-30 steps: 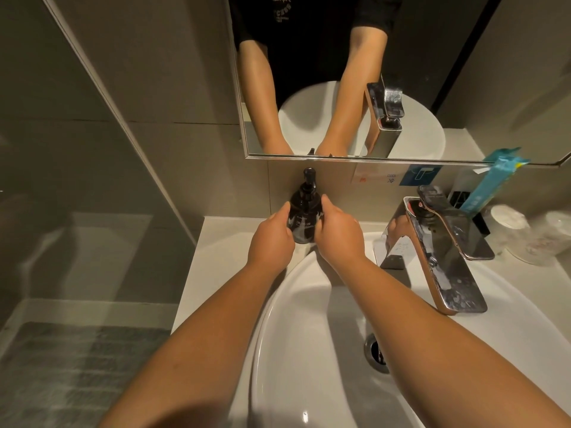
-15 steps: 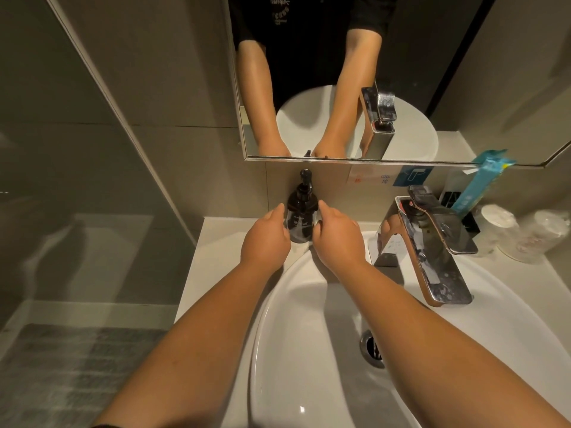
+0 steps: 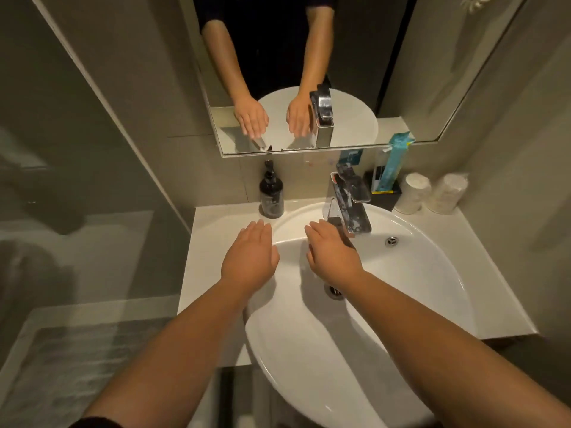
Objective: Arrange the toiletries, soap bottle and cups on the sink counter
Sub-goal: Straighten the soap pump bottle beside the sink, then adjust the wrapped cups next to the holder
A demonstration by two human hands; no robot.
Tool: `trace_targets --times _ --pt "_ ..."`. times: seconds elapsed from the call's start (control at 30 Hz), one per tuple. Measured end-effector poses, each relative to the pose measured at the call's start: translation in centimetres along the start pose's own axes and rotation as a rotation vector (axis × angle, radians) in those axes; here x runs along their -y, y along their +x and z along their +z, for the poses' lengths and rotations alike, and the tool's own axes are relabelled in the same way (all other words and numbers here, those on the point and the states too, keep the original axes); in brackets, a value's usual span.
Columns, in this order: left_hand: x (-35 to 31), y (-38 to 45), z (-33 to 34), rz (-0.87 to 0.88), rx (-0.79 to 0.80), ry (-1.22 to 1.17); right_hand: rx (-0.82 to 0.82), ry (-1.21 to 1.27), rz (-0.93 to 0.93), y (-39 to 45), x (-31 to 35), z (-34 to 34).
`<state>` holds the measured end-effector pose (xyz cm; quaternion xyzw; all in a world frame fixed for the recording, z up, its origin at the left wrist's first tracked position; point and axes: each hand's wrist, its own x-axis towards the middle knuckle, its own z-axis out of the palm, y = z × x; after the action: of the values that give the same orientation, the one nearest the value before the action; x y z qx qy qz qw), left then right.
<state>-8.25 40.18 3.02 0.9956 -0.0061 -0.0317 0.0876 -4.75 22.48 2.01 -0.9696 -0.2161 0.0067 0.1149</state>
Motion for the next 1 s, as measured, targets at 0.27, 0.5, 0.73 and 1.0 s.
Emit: trace_targets --times 0.27,0.5,0.73,1.0 --pt "-8.0 -3.2 0.8 0.251 0.055 0.097 -0.029 -0.022 0.129 -9.2 -5.9 -3.7" --pt "-16.9 -0.5 1.9 0.320 0.062 0.057 -0.077 -0.022 0.258 -10.9 -12.8 -6.3" --pt "-21.5 4.3 4.5 0.248 0.062 -0.014 -0.056 0.029 0.264 -9.2 -19.7 -6.2" --pt "-24.3 10.0 6.3 0.280 -0.026 0.046 0.000 0.070 0.255 -5.9 -26.2 -4.5"
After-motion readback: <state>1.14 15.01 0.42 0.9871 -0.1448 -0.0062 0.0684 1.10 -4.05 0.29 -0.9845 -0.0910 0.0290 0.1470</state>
